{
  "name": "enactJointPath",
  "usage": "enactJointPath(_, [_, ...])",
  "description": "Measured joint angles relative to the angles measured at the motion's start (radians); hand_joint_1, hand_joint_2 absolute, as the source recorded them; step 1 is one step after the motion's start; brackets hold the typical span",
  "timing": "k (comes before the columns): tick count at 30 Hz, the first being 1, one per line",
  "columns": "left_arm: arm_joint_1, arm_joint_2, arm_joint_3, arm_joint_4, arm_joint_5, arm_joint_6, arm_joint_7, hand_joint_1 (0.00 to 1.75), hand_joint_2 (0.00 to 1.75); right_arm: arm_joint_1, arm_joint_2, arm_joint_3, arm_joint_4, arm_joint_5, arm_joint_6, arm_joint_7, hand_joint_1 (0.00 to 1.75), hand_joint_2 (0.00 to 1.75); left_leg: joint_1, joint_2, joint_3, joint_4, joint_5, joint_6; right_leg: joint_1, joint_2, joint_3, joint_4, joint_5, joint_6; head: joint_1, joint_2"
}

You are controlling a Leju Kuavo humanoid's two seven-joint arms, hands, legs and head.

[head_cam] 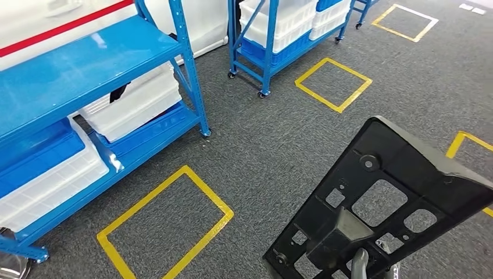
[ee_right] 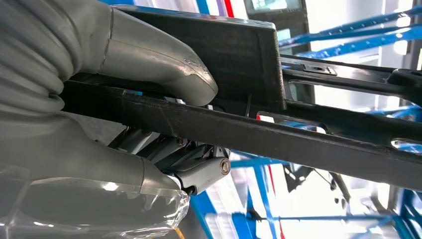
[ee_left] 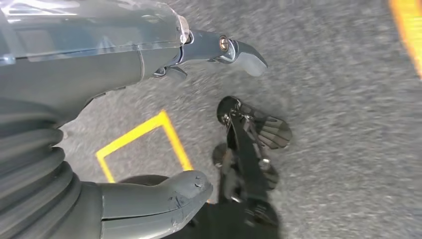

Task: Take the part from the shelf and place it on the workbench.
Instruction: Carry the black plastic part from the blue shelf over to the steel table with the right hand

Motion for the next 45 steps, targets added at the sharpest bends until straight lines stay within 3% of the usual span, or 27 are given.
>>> enactJointPath(2, [-0.003,-0.004,0.001,0.0,0.015,0.018,-0.018,0.0,1.75,-0.004,0.004,-0.002,0.0,-0.001,0.005,0.0,1.75,1.75,0.001,-0.035,0.014,-0.042,0.002,0.006,-0.001,0.025,-0.015,0.01,0.002,0.012,-0.001,0.0])
enactJointPath(4, [-0.008,-0.009,0.002,0.0,0.026,0.036,-0.033,0.0,1.75,-0.004,0.007,-0.005,0.0,-0.001,0.008,0.0,1.75,1.75,-0.001,-0.013,0.015,-0.047,0.007,0.018,-0.005,0.043,-0.025,0.012,0.007,0.026,-0.002,0.0])
enactJointPath(6, [-0.012,-0.013,0.002,0.0,0.031,0.046,-0.04,0.0,1.75,-0.004,0.01,-0.011,0.0,-0.002,0.013,0.0,1.75,1.75,0.0,0.016,0.018,-0.057,0.014,0.032,-0.004,-0.001,-0.043,0.04,-0.01,0.035,0.003,0.0])
enactJointPath(8, [-0.011,-0.014,0.002,0.0,0.03,0.052,-0.043,0.0,1.75,-0.008,0.011,-0.016,0.0,-0.004,0.019,0.0,1.75,1.75,-0.002,0.048,0.019,-0.062,0.016,0.04,-0.003,-0.067,-0.093,0.14,-0.067,0.042,0.009,0.0])
enactJointPath(10, [-0.009,-0.014,0.002,0.0,0.027,0.058,-0.043,0.0,1.75,-0.01,0.012,-0.02,0.001,-0.005,0.021,0.001,1.75,1.75,-0.006,0.084,0.017,-0.061,0.015,0.042,-0.007,-0.088,-0.15,0.254,-0.113,0.047,0.01,0.0])
enactJointPath(11, [-0.009,-0.014,0.002,0.0,0.026,0.06,-0.043,0.0,1.75,-0.01,0.013,-0.022,0.003,-0.006,0.021,0.002,1.75,1.75,-0.007,0.1,0.017,-0.061,0.014,0.042,-0.009,-0.092,-0.159,0.274,-0.112,0.049,0.01,0.0])
enactJointPath(12, [-0.01,-0.014,0.002,0.0,0.024,0.061,-0.043,0.0,1.75,-0.01,0.013,-0.023,0.004,-0.006,0.021,0.004,1.75,1.75,-0.007,0.115,0.019,-0.061,0.012,0.041,-0.01,-0.096,-0.148,0.256,-0.093,0.049,0.01,0.0])
enactJointPath(13, [-0.011,-0.014,0.002,0.0,0.022,0.061,-0.042,0.0,1.75,-0.01,0.013,-0.025,0.006,-0.006,0.021,0.005,1.75,1.75,-0.007,0.129,0.021,-0.061,0.01,0.039,-0.01,-0.105,-0.117,0.202,-0.062,0.048,0.01,0.0])
enactJointPath(15, [-0.014,-0.014,0.001,0.0,0.02,0.064,-0.039,0.0,1.75,-0.011,0.014,-0.025,0.007,-0.006,0.022,0.008,1.75,1.75,-0.009,0.151,0.027,-0.061,0.005,0.032,-0.004,-0.147,-0.042,0.068,-0.017,0.039,0.01,0.0])
enactJointPath(17, [-0.015,-0.015,0.0,0.0,0.018,0.067,-0.03,0.0,1.75,-0.014,0.016,-0.027,0.008,-0.006,0.023,0.01,1.75,1.75,-0.012,0.169,0.033,-0.062,0.0,0.022,0.007,-0.17,-0.01,0.005,-0.009,0.028,0.009,0.0])
enactJointPath(19, [-0.018,-0.015,-0.002,0.0,0.013,0.067,-0.017,0.0,1.75,-0.014,0.018,-0.029,0.009,-0.004,0.027,0.011,1.75,1.75,-0.013,0.185,0.039,-0.068,-0.003,0.012,0.009,-0.148,-0.01,0.0,-0.007,0.017,0.009,0.0])
enactJointPath(20, [-0.02,-0.015,-0.004,0.0,0.01,0.066,-0.011,0.0,1.75,-0.014,0.019,-0.03,0.01,-0.003,0.029,0.011,1.75,1.75,-0.011,0.177,0.042,-0.065,-0.008,0.007,0.007,-0.138,-0.008,-0.006,-0.003,0.011,0.008,0.0])
enactJointPath(22, [-0.02,-0.015,-0.008,0.0,0.005,0.064,-0.003,0.0,1.75,-0.018,0.021,-0.031,0.011,-0.001,0.031,0.01,1.75,1.75,-0.008,0.126,0.022,-0.007,-0.049,-0.001,0.001,-0.117,-0.003,-0.018,0.004,-0.003,0.004,0.0])
enactJointPath(24, [-0.016,-0.015,-0.009,0.0,0.003,0.063,-0.001,0.0,1.75,-0.023,0.024,-0.031,0.014,0.0,0.032,0.011,1.75,1.75,-0.007,0.078,-0.035,0.124,-0.115,-0.004,0.002,-0.094,-0.002,-0.02,0.006,-0.01,0.0,0.0])
enactJointPath(26, [-0.011,-0.015,-0.009,0.0,0.002,0.062,0.001,0.0,1.75,-0.024,0.026,-0.031,0.018,0.001,0.032,0.011,1.75,1.75,-0.007,0.069,-0.086,0.219,-0.139,-0.005,0.004,-0.066,-0.001,-0.018,0.005,-0.011,-0.001,0.0])
enactJointPath(27, [-0.01,-0.015,-0.009,0.0,0.003,0.062,0.001,0.0,1.75,-0.024,0.026,-0.031,0.019,0.001,0.032,0.011,1.75,1.75,-0.007,0.068,-0.089,0.216,-0.12,-0.004,0.005,-0.05,0.0,-0.016,0.005,-0.011,-0.001,0.0])
enactJointPath(28, [-0.009,-0.015,-0.009,0.0,0.003,0.062,0.001,0.0,1.75,-0.024,0.026,-0.031,0.02,0.001,0.032,0.011,1.75,1.75,-0.006,0.062,-0.075,0.172,-0.083,-0.002,0.004,-0.033,0.001,-0.013,0.004,-0.011,-0.001,0.0])
enactJointPath(30, [-0.008,-0.013,-0.01,0.0,0.003,0.061,0.001,0.0,1.75,-0.025,0.026,-0.031,0.022,0.001,0.032,0.011,1.75,1.75,-0.004,0.015,-0.025,0.038,-0.009,0.003,0.004,-0.004,-0.002,-0.002,-0.001,-0.006,-0.001,0.0])
enactJointPath(31, [-0.008,-0.012,-0.01,0.0,0.003,0.061,0.001,0.0,1.75,-0.026,0.026,-0.031,0.023,0.001,0.032,0.011,1.75,1.75,-0.003,-0.012,-0.008,-0.011,0.009,0.006,0.003,0.01,-0.008,0.004,-0.002,-0.001,-0.001,0.0])
enactJointPath(33, [-0.009,-0.011,-0.011,0.0,0.003,0.06,0.002,0.0,1.75,-0.027,0.027,-0.031,0.024,0.001,0.032,0.011,1.75,1.75,-0.005,-0.037,0.002,-0.043,0.009,0.014,0.0,0.036,-0.02,0.009,-0.001,0.012,-0.002,0.0])
enactJointPath(35, [-0.01,-0.012,-0.014,0.0,0.003,0.06,0.003,0.0,1.75,-0.025,0.028,-0.031,0.024,0.001,0.032,0.011,1.75,1.75,-0.005,-0.01,0.008,-0.054,0.014,0.028,-0.003,0.048,-0.026,0.008,0.003,0.025,-0.003,0.0])
enactJointPath(37, [-0.01,-0.013,-0.018,0.0,0.003,0.06,0.003,0.0,1.75,-0.025,0.028,-0.032,0.025,0.001,0.032,0.011,1.75,1.75,-0.002,0.021,0.015,-0.068,0.022,0.041,0.0,-0.007,-0.048,0.05,-0.024,0.033,0.003,0.0])
enactJointPath(39, [-0.008,-0.012,-0.019,0.0,0.003,0.061,0.003,0.0,1.75,-0.028,0.028,-0.032,0.025,0.001,0.032,0.011,1.75,1.75,-0.006,0.054,0.018,-0.073,0.023,0.047,-0.001,-0.075,-0.106,0.164,-0.085,0.041,0.009,0.0])
enactJointPath(41, [-0.006,-0.011,-0.019,0.0,0.002,0.062,0.004,0.0,1.75,-0.029,0.028,-0.032,0.026,0.001,0.032,0.011,1.75,1.75,-0.01,0.087,0.019,-0.073,0.019,0.048,-0.008,-0.091,-0.16,0.265,-0.118,0.047,0.01,0.0])
enactJointPath(42, [-0.006,-0.011,-0.02,0.0,-0.001,0.065,0.004,0.0,1.75,-0.028,0.028,-0.032,0.027,0.002,0.032,0.012,1.75,1.75,-0.011,0.103,0.021,-0.073,0.017,0.047,-0.01,-0.095,-0.163,0.269,-0.108,0.049,0.01,0.0])
enactJointPath(43, [-0.007,-0.011,-0.022,-0.001,-0.007,0.07,0.004,0.0,1.75,-0.028,0.028,-0.032,0.027,0.003,0.032,0.014,1.75,1.75,-0.011,0.117,0.024,-0.072,0.014,0.046,-0.011,-0.1,-0.145,0.235,-0.081,0.05,0.01,0.0])
enactJointPath(45, [-0.008,-0.011,-0.031,-0.001,-0.033,0.085,0.004,0.0,1.75,-0.03,0.028,-0.032,0.028,0.006,0.033,0.021,1.75,1.75,-0.012,0.141,0.034,-0.073,0.006,0.04,-0.006,-0.138,-0.068,0.097,-0.019,0.044,0.01,0.0])
